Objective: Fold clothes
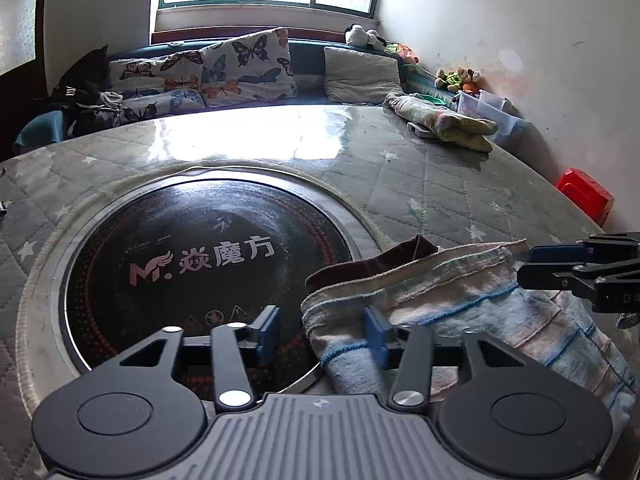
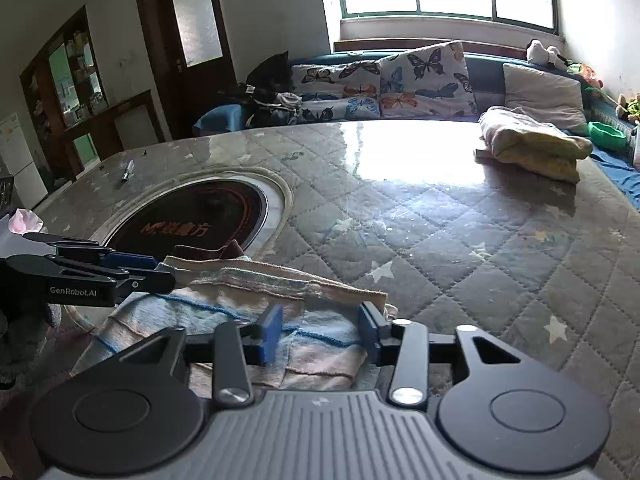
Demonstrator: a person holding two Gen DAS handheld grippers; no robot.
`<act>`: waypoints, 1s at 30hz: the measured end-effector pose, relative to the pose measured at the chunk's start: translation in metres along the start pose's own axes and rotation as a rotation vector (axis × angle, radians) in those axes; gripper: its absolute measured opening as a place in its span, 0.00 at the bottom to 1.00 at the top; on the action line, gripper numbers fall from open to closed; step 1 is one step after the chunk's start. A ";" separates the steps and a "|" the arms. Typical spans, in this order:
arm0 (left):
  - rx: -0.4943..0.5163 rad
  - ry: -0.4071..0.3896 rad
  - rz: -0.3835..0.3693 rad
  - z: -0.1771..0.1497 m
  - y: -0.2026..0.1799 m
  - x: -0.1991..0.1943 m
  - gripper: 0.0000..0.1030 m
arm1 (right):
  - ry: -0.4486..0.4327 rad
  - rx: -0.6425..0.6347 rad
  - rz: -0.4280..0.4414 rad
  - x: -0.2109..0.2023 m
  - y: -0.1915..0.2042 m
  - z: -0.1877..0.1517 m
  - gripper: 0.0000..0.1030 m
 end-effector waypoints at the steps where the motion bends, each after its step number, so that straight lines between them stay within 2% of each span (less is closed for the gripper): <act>1: 0.000 -0.002 0.000 0.000 0.000 -0.002 0.54 | -0.007 -0.001 -0.003 -0.002 0.002 0.000 0.48; 3: 0.003 -0.006 -0.001 -0.002 -0.002 -0.006 0.59 | -0.020 -0.007 -0.008 -0.007 0.005 -0.002 0.58; 6: 0.012 -0.006 0.003 -0.004 -0.005 -0.009 0.69 | -0.035 -0.021 -0.014 -0.013 0.012 -0.006 0.61; 7: 0.015 -0.006 0.004 -0.005 -0.006 -0.010 0.71 | -0.037 -0.026 -0.016 -0.015 0.014 -0.008 0.68; 8: 0.016 -0.007 0.002 -0.006 -0.008 -0.011 0.72 | -0.038 -0.030 -0.019 -0.017 0.016 -0.010 0.71; 10: 0.018 -0.010 0.000 -0.008 -0.010 -0.014 0.82 | -0.042 -0.039 -0.025 -0.021 0.020 -0.013 0.71; 13: 0.021 -0.014 0.000 -0.011 -0.013 -0.018 0.89 | -0.049 -0.036 -0.027 -0.026 0.025 -0.020 0.78; 16: 0.019 -0.010 -0.002 -0.015 -0.015 -0.021 0.96 | -0.053 -0.032 -0.031 -0.028 0.030 -0.027 0.80; 18: 0.013 -0.009 -0.001 -0.017 -0.015 -0.023 0.99 | -0.054 -0.034 -0.038 -0.031 0.032 -0.031 0.82; 23: -0.008 -0.008 0.005 -0.024 -0.013 -0.029 1.00 | -0.059 -0.035 -0.047 -0.039 0.038 -0.040 0.86; 25: -0.016 -0.008 0.010 -0.026 -0.012 -0.032 1.00 | -0.061 -0.033 -0.042 -0.044 0.041 -0.044 0.91; 30: -0.027 -0.028 0.019 -0.028 -0.011 -0.038 1.00 | -0.085 -0.102 -0.050 -0.056 0.057 -0.051 0.96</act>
Point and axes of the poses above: each gripper's, at about its wrist camera, not at the fingertips, and x roughly the way its jaws point, y to its left, z to its top, the point moved 6 cm from there along x, roughly the way its jaws point, and after that the axes turned 5 degrees about -z, right-handed, at the moved point
